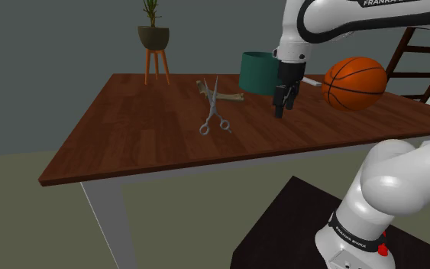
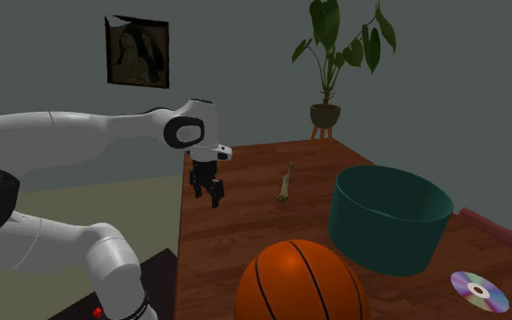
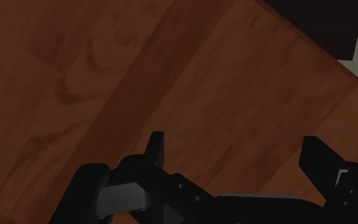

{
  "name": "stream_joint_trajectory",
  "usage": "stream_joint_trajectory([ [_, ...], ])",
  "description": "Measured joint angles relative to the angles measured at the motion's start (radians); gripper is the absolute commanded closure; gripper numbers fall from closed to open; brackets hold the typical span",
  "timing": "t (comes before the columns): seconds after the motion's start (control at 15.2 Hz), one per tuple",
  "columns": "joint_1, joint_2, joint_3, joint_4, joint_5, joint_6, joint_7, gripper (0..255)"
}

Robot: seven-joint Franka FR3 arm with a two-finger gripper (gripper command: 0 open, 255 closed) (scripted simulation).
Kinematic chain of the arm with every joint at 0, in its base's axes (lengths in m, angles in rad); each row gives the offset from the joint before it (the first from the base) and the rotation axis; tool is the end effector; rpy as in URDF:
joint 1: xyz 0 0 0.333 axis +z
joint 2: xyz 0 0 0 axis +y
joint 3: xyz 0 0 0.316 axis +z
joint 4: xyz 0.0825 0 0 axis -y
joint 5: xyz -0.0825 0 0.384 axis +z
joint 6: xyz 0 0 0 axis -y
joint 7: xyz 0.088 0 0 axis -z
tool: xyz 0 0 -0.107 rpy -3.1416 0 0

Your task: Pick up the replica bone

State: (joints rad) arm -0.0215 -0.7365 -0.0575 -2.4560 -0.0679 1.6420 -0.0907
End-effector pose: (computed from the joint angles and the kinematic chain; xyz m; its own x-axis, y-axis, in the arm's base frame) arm 0.3189 -0.0351 0.5333 0.9962 0.0346 -0.0804 0.0364 -0.9991 0.0213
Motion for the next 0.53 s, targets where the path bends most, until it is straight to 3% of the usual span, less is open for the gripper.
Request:
stream_joint_trajectory([
  [0.2,0.004,0.034,-0.020,0.019,-0.003,0.028,-0.032,0],
  [0.53,0.021,0.190,-0.104,0.099,-0.001,0.153,-0.174,0],
])
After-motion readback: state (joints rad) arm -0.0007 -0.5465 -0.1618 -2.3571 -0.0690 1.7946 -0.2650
